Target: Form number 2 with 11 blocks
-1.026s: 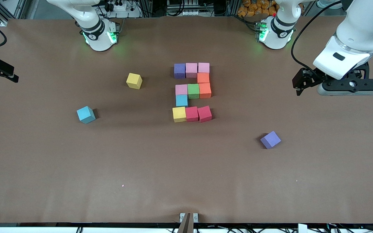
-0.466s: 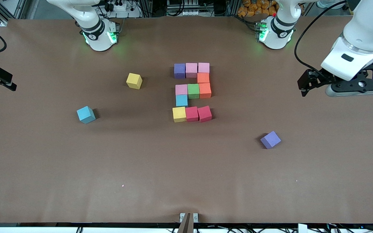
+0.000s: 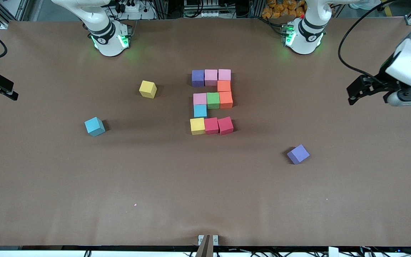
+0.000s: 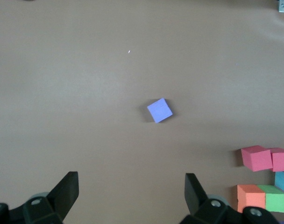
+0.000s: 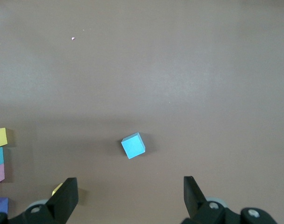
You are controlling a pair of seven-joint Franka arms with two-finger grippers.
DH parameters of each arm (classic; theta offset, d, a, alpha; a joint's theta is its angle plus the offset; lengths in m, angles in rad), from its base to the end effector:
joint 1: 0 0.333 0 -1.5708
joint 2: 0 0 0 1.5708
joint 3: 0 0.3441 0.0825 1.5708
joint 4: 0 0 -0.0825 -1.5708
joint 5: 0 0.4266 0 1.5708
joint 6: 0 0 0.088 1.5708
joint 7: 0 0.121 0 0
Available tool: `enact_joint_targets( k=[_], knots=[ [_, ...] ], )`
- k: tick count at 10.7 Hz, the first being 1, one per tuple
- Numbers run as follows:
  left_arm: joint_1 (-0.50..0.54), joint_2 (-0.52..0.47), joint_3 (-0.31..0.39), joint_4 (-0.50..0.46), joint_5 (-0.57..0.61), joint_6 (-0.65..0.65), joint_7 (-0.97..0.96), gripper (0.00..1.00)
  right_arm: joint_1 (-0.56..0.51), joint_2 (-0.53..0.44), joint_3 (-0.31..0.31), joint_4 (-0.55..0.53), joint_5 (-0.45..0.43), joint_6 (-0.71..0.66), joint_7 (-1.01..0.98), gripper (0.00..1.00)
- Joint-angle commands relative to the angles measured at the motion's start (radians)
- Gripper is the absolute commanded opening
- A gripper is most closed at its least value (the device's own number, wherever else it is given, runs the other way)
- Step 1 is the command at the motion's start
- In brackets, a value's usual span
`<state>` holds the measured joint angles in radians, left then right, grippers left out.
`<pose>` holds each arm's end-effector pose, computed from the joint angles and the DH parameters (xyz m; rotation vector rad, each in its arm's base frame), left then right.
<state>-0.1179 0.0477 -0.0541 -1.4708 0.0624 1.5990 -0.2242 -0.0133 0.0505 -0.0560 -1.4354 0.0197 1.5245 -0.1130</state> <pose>0.6102 -0.0976 0.6642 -3.0945 -0.0822 -0.1406 0.6092 -0.0388 0.6734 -3.1269 -0.0706 -0.0626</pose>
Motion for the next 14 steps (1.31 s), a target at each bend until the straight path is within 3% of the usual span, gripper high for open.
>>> enact_joint_targets(
  k=[1, 7, 14],
  knots=[
    [-0.029, -0.049, 0.045, -0.08, -0.023, 0.013, 0.016, 1.0, -0.01, -0.009, 0.004, -0.01, 0.013, -0.001, -0.002, 1.0],
    [-0.022, -0.057, 0.059, -0.102, -0.056, -0.017, 0.196, 1.0, -0.01, -0.009, 0.004, -0.016, 0.013, -0.003, -0.002, 1.0],
    [-0.023, -0.051, 0.059, -0.095, -0.058, -0.025, 0.186, 1.0, -0.014, -0.009, 0.002, -0.017, 0.009, -0.003, -0.002, 1.0]
  ],
)
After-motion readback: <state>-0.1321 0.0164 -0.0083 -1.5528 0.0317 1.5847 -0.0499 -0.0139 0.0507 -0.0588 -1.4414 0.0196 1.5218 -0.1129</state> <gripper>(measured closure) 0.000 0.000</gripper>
